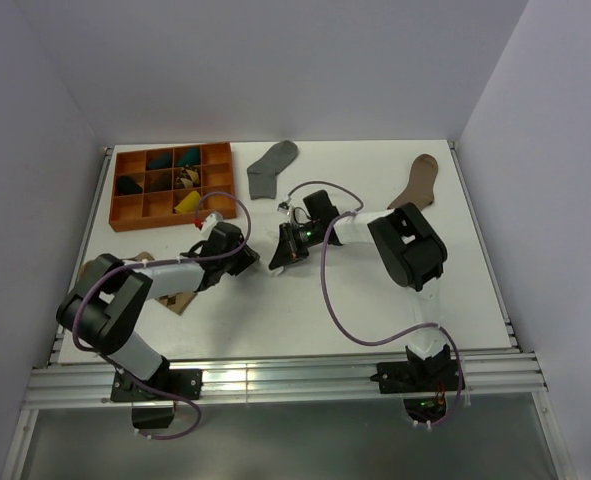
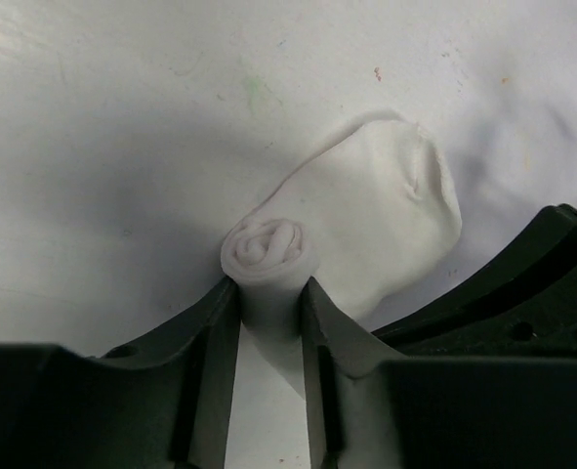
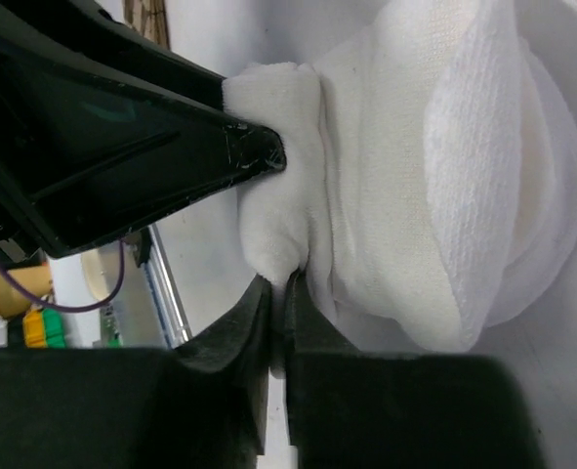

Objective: Roll the socks
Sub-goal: Roll the sock at the center of the board.

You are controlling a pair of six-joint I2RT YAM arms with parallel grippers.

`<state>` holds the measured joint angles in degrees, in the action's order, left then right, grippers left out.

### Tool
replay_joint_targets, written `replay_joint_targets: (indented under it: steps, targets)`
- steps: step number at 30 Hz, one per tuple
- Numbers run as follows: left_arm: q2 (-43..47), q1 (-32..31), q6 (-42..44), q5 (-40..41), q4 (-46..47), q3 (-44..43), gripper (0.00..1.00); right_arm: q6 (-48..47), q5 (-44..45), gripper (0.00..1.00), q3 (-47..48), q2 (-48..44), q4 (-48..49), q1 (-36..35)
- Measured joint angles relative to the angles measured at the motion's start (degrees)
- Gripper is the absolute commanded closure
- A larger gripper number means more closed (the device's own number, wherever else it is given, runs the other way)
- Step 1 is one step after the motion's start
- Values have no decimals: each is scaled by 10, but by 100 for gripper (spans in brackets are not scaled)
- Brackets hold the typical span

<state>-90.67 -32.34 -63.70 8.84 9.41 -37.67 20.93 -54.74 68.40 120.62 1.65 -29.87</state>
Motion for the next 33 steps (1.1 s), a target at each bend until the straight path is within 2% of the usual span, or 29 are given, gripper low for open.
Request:
replay_joint_targets:
  steps: [5,8,12,19,28,33]
  targets:
    - [-10,-1,2,-5,-2,-13,81,-23,65,55,-33,-54,-3,-6]
    - [-12,-1,11,-6,-13,-21,88,-48,137,48,-73,-115,-3,-18]
    - [-22,-1,31,-9,-45,-47,89,-80,249,46,-120,-186,8,-56]
    - [-38,-1,64,-19,-96,-88,90,-145,458,42,-192,-265,72,-171]
    - [-38,0,90,-36,-131,-104,90,-238,655,39,-200,-262,128,-267]
    - [-38,0,96,-43,-138,-106,90,-275,716,39,-186,-228,139,-306]
